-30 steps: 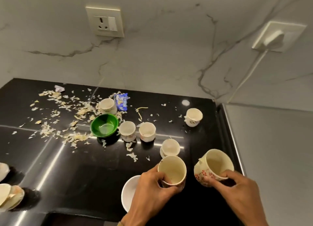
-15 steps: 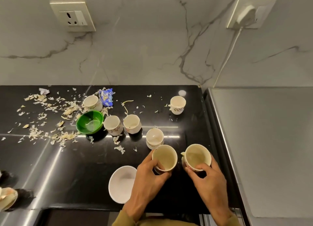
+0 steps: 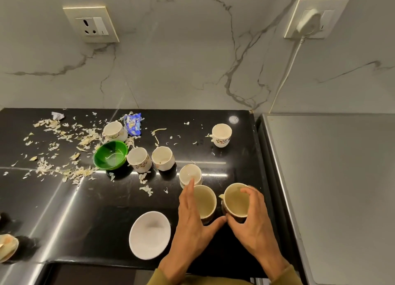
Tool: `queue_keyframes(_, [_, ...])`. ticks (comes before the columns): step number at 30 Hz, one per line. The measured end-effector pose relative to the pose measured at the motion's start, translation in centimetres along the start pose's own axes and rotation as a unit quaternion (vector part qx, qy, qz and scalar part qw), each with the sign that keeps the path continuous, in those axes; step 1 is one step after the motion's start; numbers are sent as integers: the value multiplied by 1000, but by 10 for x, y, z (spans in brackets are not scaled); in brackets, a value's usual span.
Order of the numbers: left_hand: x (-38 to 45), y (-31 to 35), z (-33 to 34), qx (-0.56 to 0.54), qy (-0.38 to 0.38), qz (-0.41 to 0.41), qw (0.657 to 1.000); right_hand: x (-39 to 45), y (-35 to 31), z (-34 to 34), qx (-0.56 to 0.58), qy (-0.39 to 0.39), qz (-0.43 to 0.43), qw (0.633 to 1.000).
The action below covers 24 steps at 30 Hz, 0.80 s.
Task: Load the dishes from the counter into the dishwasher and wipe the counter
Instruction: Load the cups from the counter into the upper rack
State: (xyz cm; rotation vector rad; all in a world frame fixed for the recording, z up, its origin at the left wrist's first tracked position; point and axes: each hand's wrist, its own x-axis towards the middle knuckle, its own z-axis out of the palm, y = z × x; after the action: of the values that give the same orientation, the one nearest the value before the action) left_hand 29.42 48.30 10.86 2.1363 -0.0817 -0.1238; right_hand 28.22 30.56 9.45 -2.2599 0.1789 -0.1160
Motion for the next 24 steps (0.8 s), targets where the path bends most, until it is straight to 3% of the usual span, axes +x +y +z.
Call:
queue_keyframes(7, [14, -6, 7, 44, 22, 11, 999, 9, -3, -4, -55, -16, 9, 998])
queue_keyframes(14, [2, -6, 20, -68, 122, -45, 989, 1, 12, 2, 177, -37, 67, 981])
queue_keyframes(24, [-4, -3, 39, -140, 174, -110, 969, 5, 24, 3, 225, -43, 33, 973])
